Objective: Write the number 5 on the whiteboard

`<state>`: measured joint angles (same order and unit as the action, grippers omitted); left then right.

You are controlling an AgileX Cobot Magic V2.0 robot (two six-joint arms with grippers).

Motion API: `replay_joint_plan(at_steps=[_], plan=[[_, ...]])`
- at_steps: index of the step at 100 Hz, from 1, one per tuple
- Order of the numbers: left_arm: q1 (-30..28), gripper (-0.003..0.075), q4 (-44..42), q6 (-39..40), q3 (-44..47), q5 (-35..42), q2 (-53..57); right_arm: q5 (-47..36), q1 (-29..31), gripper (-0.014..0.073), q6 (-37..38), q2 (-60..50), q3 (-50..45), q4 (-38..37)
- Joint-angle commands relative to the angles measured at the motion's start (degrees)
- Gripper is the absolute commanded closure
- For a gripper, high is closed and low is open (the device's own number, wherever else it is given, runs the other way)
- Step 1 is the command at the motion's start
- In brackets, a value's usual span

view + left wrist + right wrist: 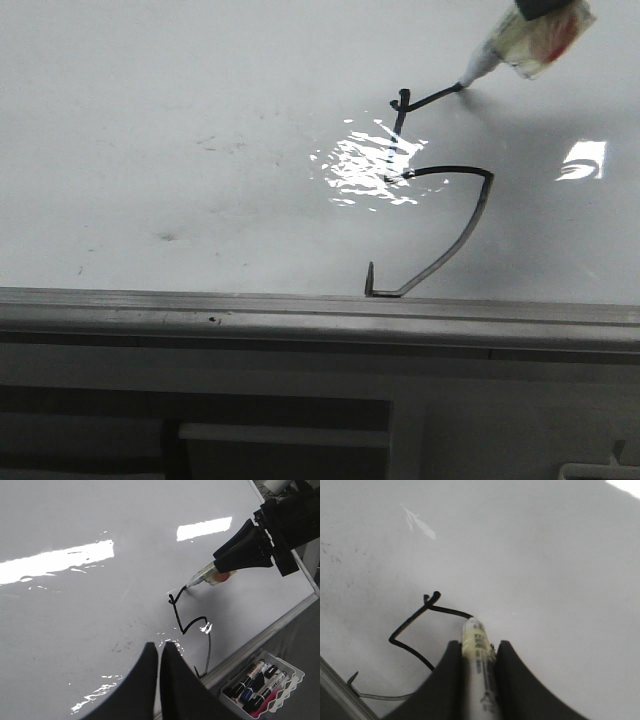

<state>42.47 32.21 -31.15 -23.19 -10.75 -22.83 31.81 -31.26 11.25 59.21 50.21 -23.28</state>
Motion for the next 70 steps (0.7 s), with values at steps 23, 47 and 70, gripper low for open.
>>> replay_joint_plan(at_steps=[23, 47, 70], plan=[[-0.2, 0.0741, 1.0, 0.6, -1.5, 4.0, -0.3, 1.8, 1.7, 0.0657, 0.2, -0.3, 1.2, -4.8], [-0.2, 0.0655, 1.6, 0.6, -1.9, 0.7, -0.4, -1.1, -5.5, 0.0657, 0.0, -9.5, 1.2, -2.3], [-0.2, 0.0276, 1.1, -6.0, -8.5, -8.0, -9.1, 0.0, -20.3, 0.0657, 0.0, -15.7, 1.0, -2.4]])
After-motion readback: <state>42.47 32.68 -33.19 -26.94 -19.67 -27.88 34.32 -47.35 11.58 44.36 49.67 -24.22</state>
